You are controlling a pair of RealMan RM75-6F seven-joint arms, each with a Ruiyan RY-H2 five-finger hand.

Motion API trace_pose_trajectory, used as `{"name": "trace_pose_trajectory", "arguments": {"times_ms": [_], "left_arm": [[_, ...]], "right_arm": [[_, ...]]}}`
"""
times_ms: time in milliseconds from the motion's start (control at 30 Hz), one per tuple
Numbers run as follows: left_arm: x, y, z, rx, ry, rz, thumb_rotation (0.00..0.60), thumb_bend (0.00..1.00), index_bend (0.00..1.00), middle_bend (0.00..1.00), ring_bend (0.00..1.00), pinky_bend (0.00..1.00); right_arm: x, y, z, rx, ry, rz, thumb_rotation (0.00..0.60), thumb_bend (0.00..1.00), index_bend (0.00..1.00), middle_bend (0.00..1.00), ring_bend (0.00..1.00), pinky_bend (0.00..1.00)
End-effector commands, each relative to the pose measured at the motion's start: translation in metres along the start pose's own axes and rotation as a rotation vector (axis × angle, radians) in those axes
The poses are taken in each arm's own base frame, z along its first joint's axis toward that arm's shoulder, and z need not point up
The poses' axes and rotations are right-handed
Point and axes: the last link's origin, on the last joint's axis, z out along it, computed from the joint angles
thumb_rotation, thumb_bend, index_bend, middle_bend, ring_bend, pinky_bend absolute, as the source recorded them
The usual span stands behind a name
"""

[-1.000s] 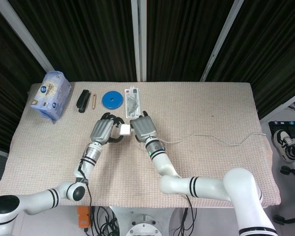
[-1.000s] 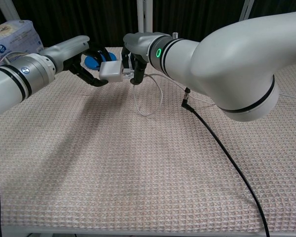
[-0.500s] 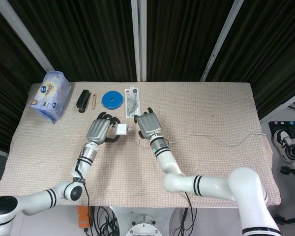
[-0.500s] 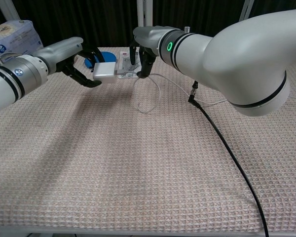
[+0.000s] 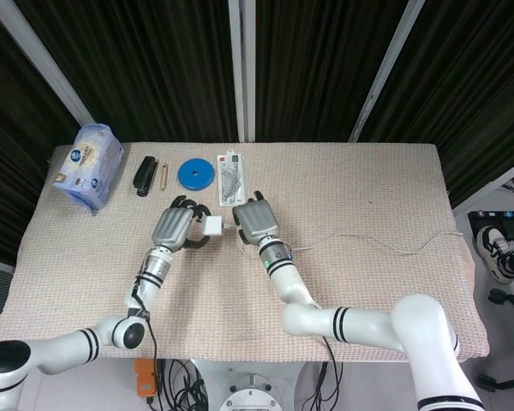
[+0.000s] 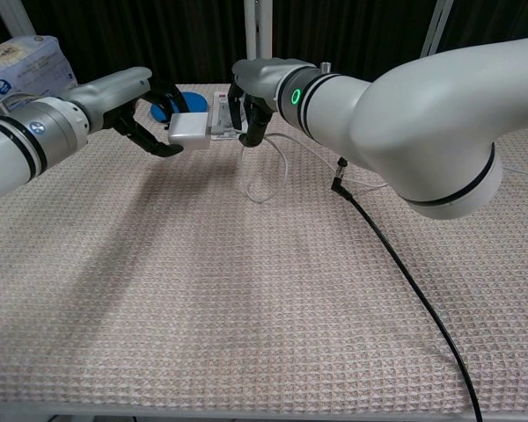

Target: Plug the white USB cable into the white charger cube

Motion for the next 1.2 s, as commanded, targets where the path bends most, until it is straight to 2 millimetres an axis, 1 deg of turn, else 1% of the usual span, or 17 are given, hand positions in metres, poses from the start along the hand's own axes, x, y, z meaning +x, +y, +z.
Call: {"name": "trace_pose_trajectory", "arguments": {"times_ms": [33, 133, 333, 533, 1067, 1200], "left_arm": [[0.000, 0.001, 0.000, -0.001, 0.000, 0.002, 0.599, 0.47, 0.55, 0.49, 0.19, 0.10], [0.000, 0.001, 0.000, -0.003, 0.000, 0.009, 0.600, 0.47, 0.55, 0.49, 0.19, 0.10], [0.000, 0.003, 0.000, -0.009, -0.003, 0.020, 0.600, 0.47, 0.55, 0.49, 0.19, 0.10], [-0.001, 0.007, -0.001, -0.017, -0.006, 0.033, 0.599, 0.47, 0.55, 0.49, 0.19, 0.10], [-0.003, 0.015, 0.001, -0.027, -0.014, 0.064, 0.600, 0.47, 0.55, 0.49, 0.19, 0.10], [-0.002, 0.013, 0.001, -0.023, -0.009, 0.060, 0.600, 0.47, 0.55, 0.49, 0.19, 0.10]], "right_arm": [[-0.001, -0.002, 0.001, 0.003, 0.000, 0.003, 0.600, 0.33, 0.52, 0.56, 0.30, 0.13], [-0.001, -0.003, 0.001, 0.005, 0.002, -0.001, 0.600, 0.34, 0.53, 0.56, 0.30, 0.13], [-0.003, -0.006, 0.002, 0.007, 0.005, -0.006, 0.600, 0.41, 0.55, 0.56, 0.30, 0.13], [-0.003, -0.010, 0.003, 0.013, 0.010, -0.010, 0.600, 0.44, 0.57, 0.56, 0.30, 0.13], [-0.009, -0.019, 0.003, 0.017, 0.010, -0.021, 0.600, 0.44, 0.57, 0.56, 0.30, 0.13], [-0.008, -0.018, 0.003, 0.015, 0.015, -0.022, 0.600, 0.43, 0.57, 0.56, 0.30, 0.13]]}}
